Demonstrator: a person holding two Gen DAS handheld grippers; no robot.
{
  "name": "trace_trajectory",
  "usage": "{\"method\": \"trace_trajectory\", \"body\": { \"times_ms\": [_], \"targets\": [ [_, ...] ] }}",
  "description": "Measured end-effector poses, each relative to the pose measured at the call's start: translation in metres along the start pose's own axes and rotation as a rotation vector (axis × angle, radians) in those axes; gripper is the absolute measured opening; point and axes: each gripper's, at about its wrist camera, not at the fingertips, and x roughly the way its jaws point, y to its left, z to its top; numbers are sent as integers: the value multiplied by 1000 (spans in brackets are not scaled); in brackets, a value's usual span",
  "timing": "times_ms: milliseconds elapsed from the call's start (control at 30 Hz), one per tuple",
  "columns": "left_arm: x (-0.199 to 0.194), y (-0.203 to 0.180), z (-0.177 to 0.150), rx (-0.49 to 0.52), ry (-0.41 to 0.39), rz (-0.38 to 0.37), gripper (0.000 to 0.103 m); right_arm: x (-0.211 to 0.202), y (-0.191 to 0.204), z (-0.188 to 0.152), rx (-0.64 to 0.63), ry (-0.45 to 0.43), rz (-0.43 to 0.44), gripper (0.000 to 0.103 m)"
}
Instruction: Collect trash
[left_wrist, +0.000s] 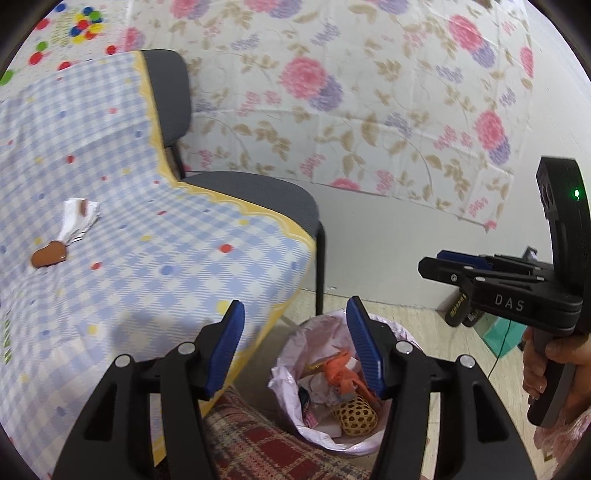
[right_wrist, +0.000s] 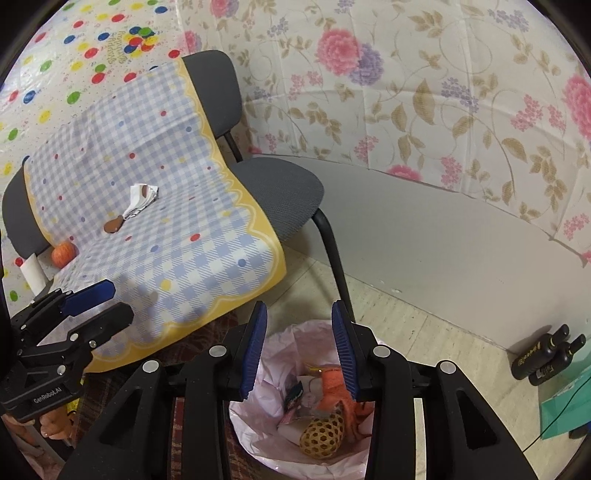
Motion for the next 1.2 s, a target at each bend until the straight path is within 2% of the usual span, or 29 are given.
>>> {"method": "trace_trajectory", "body": {
  "times_ms": [133,333,633,800,1033,1200],
  "targets": [
    [-11,14,1,-20,-20,61,60,3,18,10,-31,-9,27,38],
    [-24,48,0,-44,-34,227,62,13,50,26,-79,-19,85,38],
    [-58,120,1,-184,-63,405,65,40,105,44,-178,-8,158,39],
    [-78,158,-4,-255,-64,504,67,61,137,56,-228,-4,208,42],
    [-100,205,-12,-322,-51,607,68,92,186,74,-276,6,286,42],
    [-120,236,-4,-344,-78,685,68,109,222,94,-314,-9,333,42]
  ]
}}
